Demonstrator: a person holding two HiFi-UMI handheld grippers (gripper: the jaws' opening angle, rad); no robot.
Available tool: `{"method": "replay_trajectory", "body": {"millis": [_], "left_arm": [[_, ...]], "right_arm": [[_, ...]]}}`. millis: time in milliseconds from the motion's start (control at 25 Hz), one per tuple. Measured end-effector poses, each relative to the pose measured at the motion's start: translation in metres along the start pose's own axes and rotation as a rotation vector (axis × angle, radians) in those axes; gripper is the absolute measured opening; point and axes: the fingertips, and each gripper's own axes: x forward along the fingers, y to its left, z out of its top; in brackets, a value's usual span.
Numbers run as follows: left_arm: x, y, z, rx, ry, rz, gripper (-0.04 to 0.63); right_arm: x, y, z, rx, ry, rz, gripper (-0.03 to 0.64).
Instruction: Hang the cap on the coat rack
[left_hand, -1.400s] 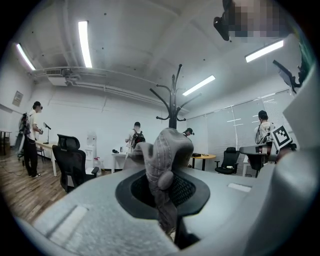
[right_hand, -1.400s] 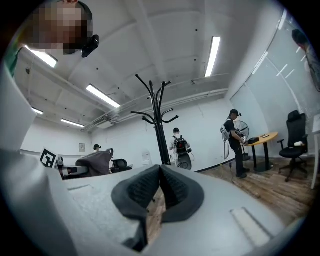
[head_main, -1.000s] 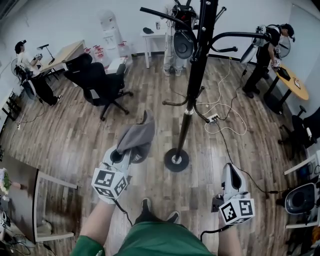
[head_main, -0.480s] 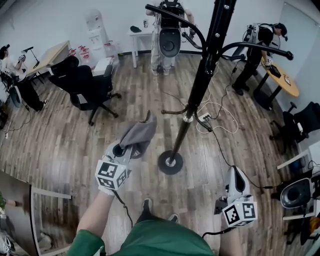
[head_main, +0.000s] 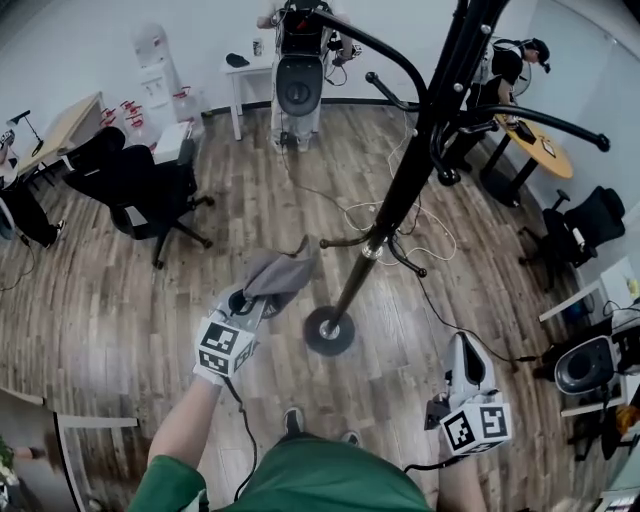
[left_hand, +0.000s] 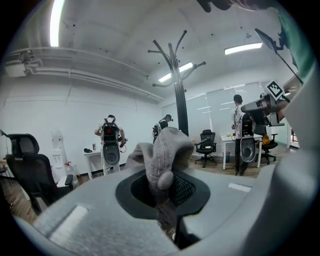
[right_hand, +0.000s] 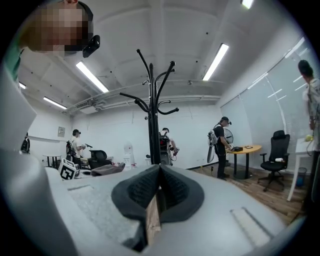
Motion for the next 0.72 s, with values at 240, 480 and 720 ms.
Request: {"method": "replay_trajectory", "body": {"millis": [240, 480, 720], "left_arm": [[0.035, 0.016, -0.015, 0.044, 0.024, -0.096, 0.029], [0.059, 0.018, -0.026, 0.074, 0.034, -0.157, 0.028], [0.078, 0.013, -0.04, 0.086, 0.05, -0.213, 0.028]], "right_arm": [[0.015, 0.012, -0.002, -0.005, -0.001, -0.066, 0.003], [0.015, 0.018, -0.007, -0.001, -0.001, -0.12, 0.003], [0.012, 0.021, -0.012, -0.006, 0.008, -0.174, 0.003]]}}
